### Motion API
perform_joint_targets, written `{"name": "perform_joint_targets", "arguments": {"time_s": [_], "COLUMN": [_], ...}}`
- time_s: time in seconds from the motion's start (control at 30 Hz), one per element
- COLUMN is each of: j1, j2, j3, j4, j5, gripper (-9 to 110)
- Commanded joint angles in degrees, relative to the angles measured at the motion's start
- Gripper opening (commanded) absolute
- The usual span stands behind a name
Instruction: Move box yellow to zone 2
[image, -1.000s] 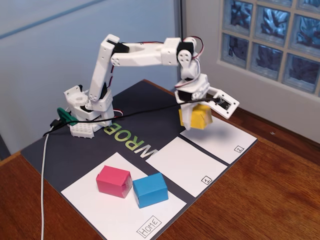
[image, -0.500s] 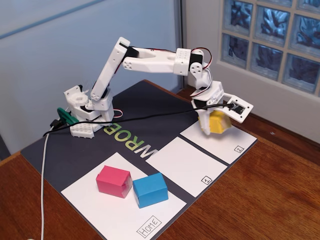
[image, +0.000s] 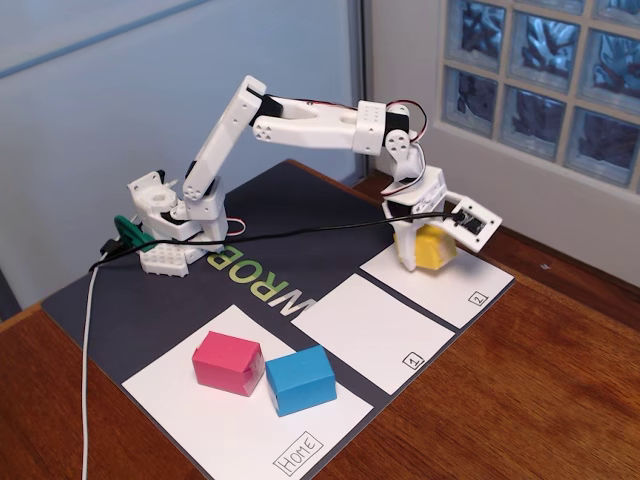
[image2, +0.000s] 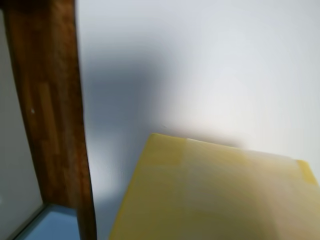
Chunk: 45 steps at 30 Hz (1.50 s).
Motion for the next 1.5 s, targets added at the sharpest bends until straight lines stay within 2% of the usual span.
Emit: {"name": "perform_joint_targets", "arguments": {"time_s": [0.0,0.5,0.87,1.47], "j1": [0.8,1.5,0.8,1.3], "j2": [0.4,-0.5,-1.6,-2.2], "j3": [-1.2,-0.9,-0.8,-0.1], "j4": [2.0,3.9,-2.9,-6.1], "j5": [0.5,1.8,4.2,4.1], "gripper": [0,1,20,36]}}
